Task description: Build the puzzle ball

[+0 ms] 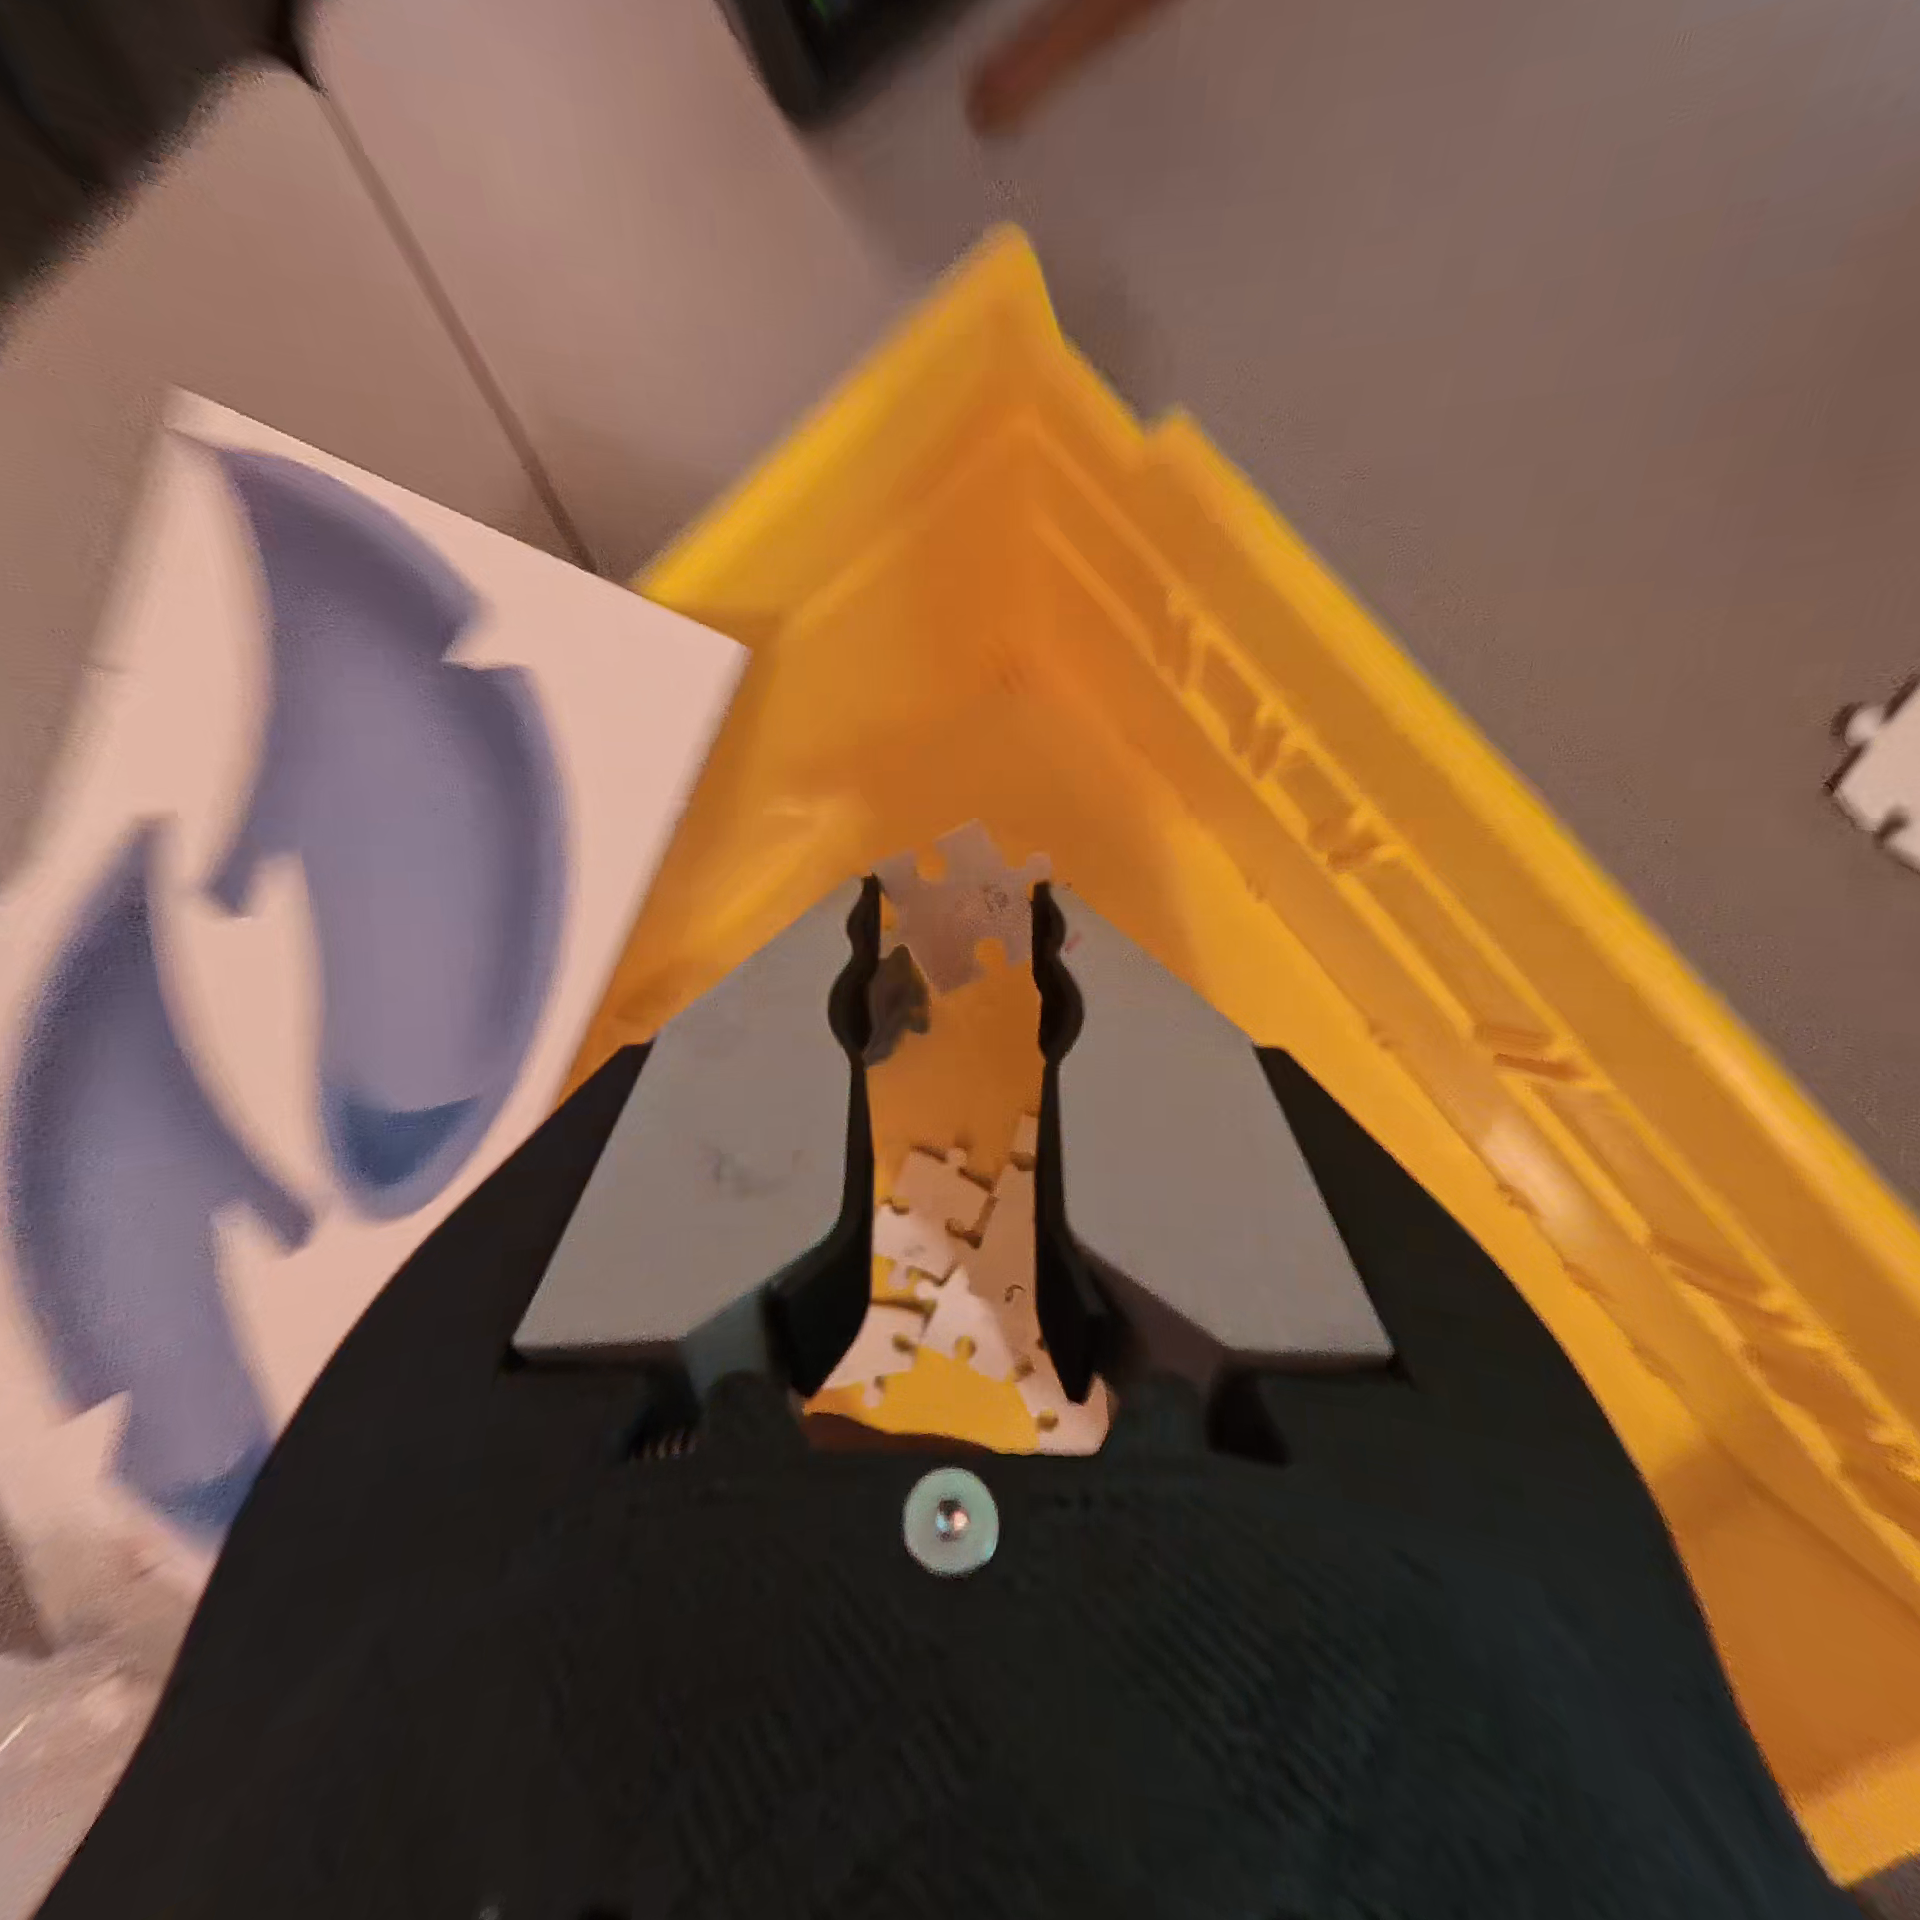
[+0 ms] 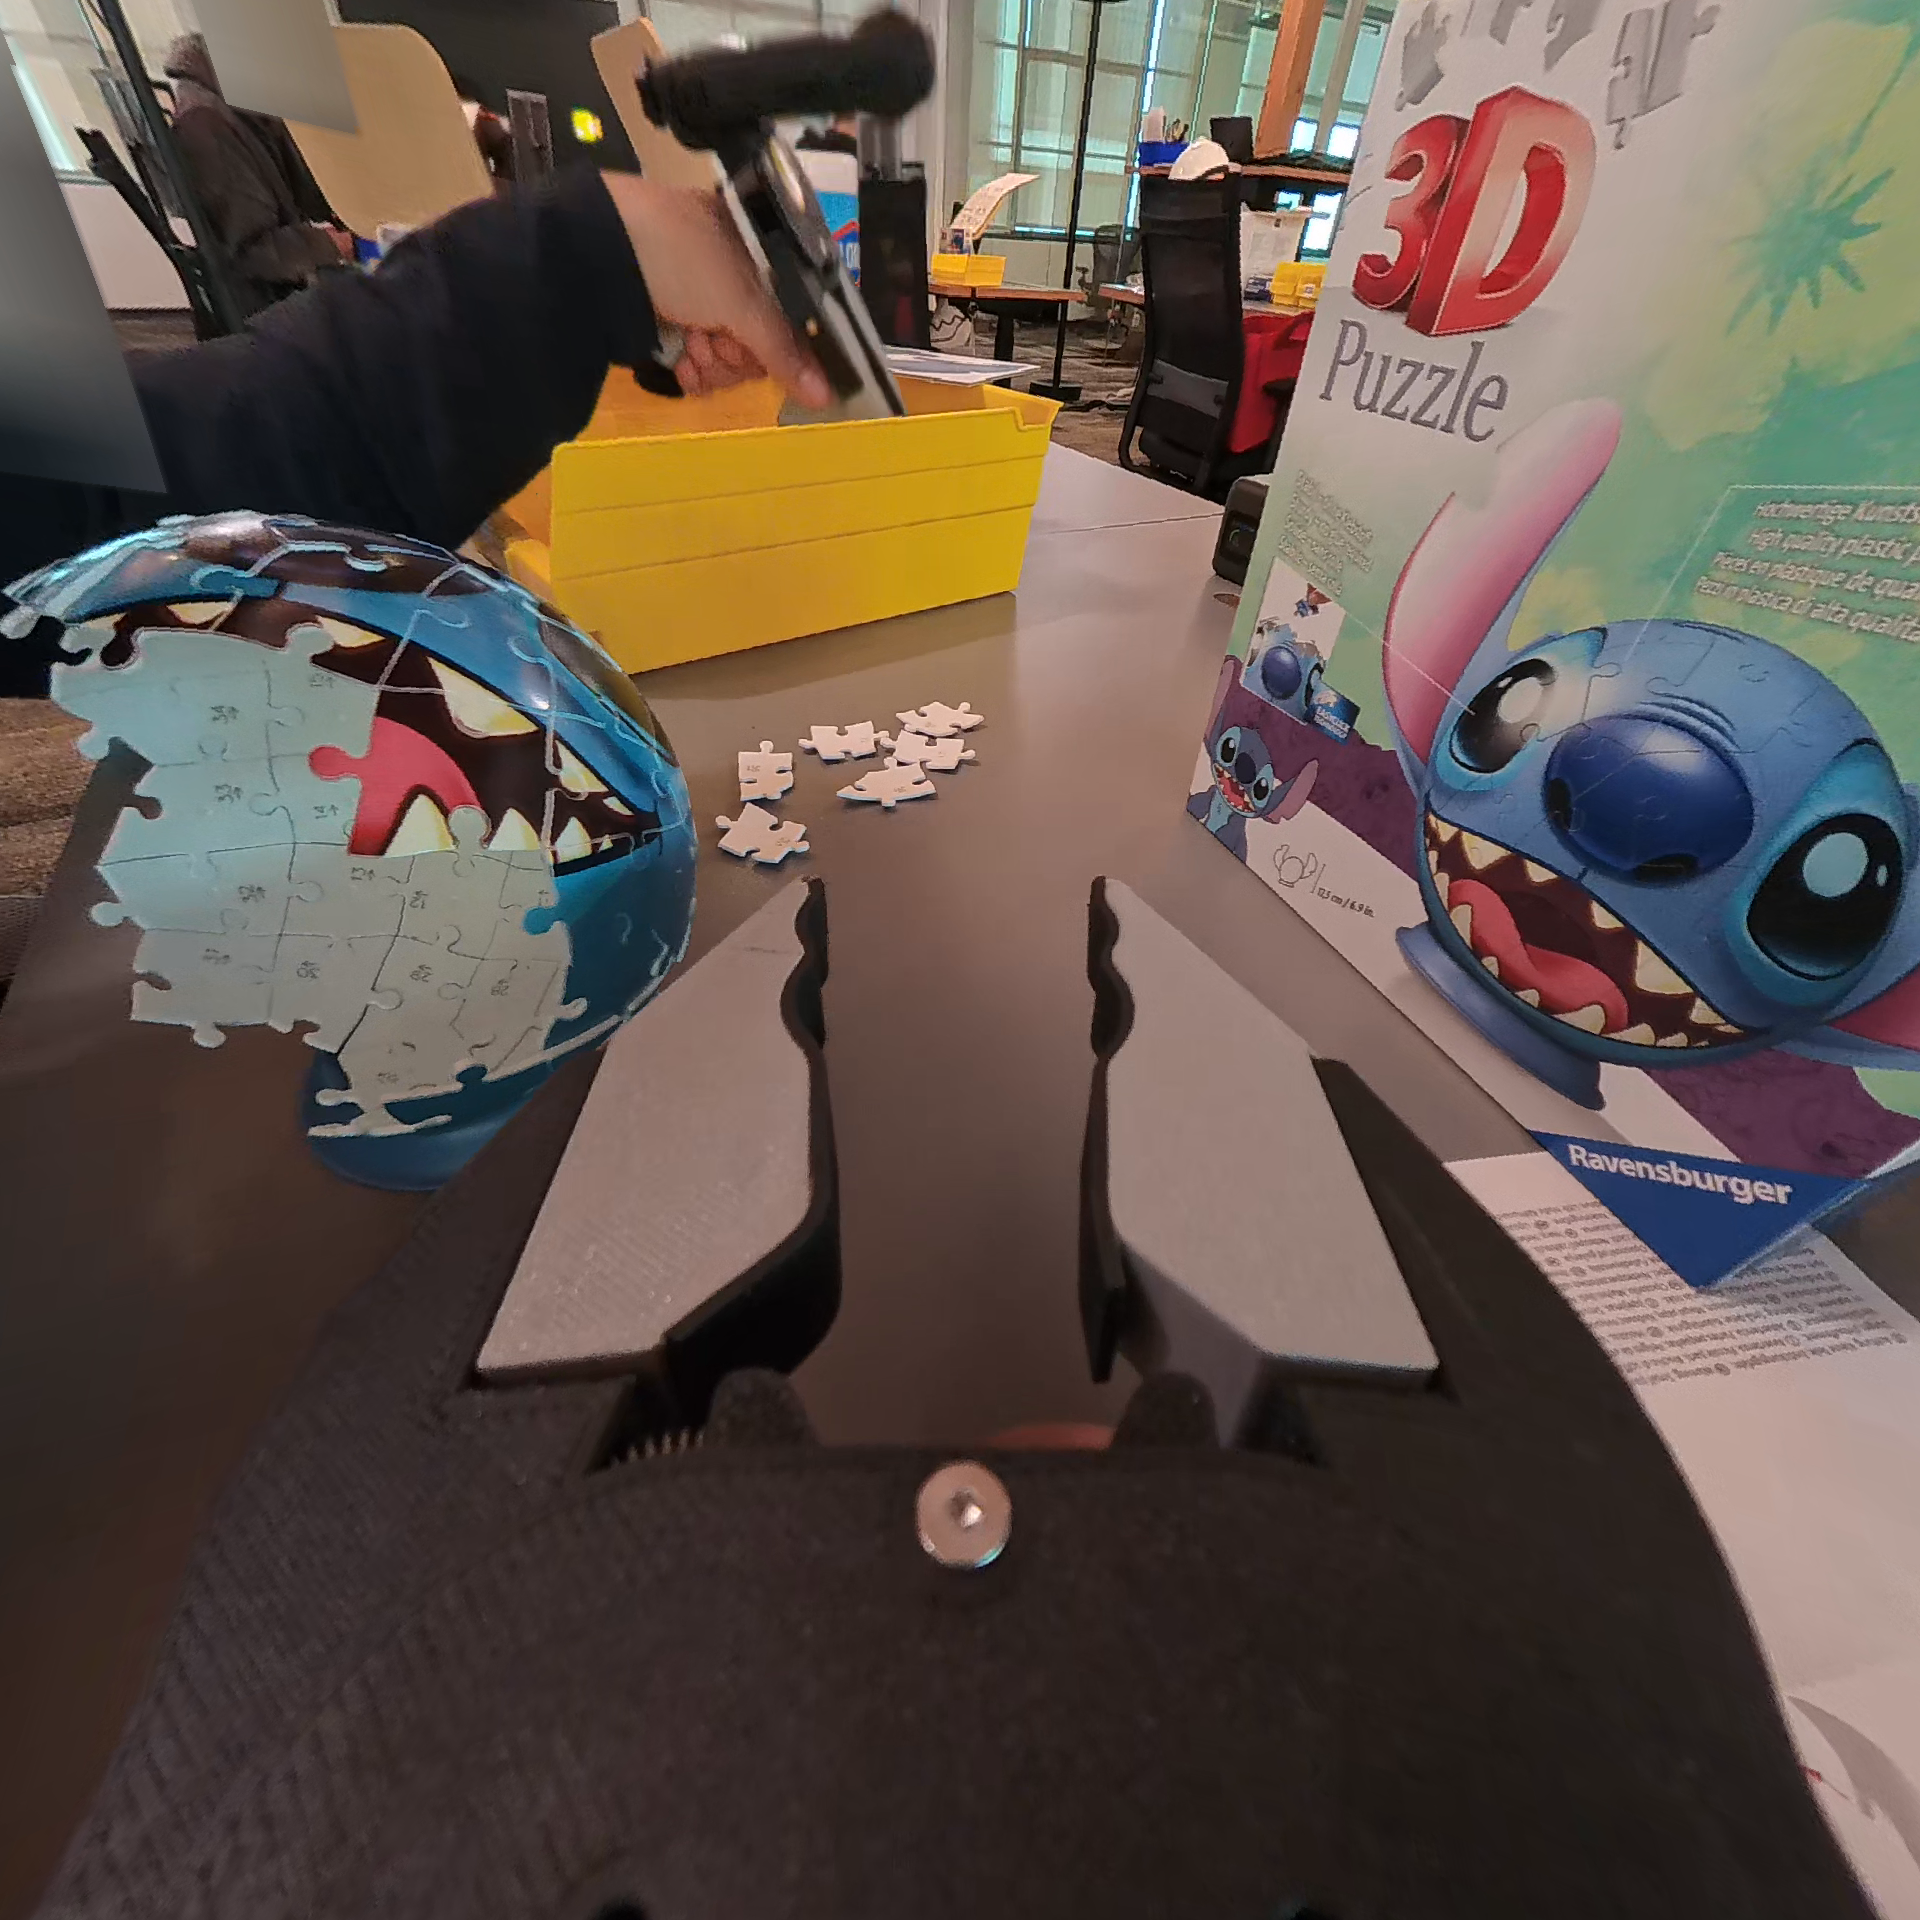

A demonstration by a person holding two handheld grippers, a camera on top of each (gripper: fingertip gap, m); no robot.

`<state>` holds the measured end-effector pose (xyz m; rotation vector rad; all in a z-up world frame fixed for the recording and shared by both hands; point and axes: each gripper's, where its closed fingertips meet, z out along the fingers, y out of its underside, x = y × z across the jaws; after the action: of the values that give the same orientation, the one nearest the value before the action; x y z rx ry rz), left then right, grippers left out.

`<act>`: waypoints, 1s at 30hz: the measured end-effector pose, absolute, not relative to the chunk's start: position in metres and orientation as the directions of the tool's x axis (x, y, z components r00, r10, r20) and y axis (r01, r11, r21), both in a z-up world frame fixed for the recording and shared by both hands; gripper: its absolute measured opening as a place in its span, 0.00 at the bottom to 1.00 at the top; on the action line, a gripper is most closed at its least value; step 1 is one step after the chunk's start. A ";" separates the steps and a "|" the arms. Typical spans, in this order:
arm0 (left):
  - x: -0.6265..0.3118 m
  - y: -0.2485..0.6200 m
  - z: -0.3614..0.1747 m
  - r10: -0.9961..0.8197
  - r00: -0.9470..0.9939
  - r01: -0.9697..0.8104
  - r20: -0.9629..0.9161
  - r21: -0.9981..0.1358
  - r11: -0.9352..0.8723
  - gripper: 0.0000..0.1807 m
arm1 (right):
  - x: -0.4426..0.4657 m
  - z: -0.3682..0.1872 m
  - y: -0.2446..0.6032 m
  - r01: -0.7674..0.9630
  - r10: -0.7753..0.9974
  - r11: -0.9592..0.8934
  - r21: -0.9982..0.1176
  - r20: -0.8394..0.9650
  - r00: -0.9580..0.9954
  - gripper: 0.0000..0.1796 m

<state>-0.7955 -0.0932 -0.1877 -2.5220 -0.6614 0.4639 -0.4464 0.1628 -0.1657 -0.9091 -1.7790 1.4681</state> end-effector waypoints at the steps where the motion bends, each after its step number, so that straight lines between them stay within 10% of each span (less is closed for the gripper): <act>1: -0.796 -0.091 -0.166 0.550 0.803 0.335 -0.230 -0.588 -0.736 0.15 | -0.446 -0.166 0.162 0.107 0.832 0.134 -0.985 0.054 -0.552 0.26; 9: -0.679 -0.006 -0.055 0.303 0.903 -0.064 -0.304 -0.794 -0.604 0.15 | -0.445 -0.167 0.158 0.105 0.825 0.148 -0.983 0.064 -0.562 0.26; 19: -0.629 0.030 -0.164 -0.006 0.927 -0.169 -0.375 -0.402 -0.900 0.15 | -0.432 -0.141 0.175 0.034 0.866 0.064 -0.997 0.038 -0.498 0.26; 30: -0.635 0.001 -0.238 -0.112 0.935 -0.131 -0.337 -0.036 -0.991 0.15 | -0.366 -0.120 0.298 0.070 0.997 0.034 -0.997 0.038 0.060 0.28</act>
<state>-0.6353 0.0010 -0.2379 -3.0329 0.1904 0.5232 -0.3661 0.2983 -0.1198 -1.2613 -1.2307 1.1040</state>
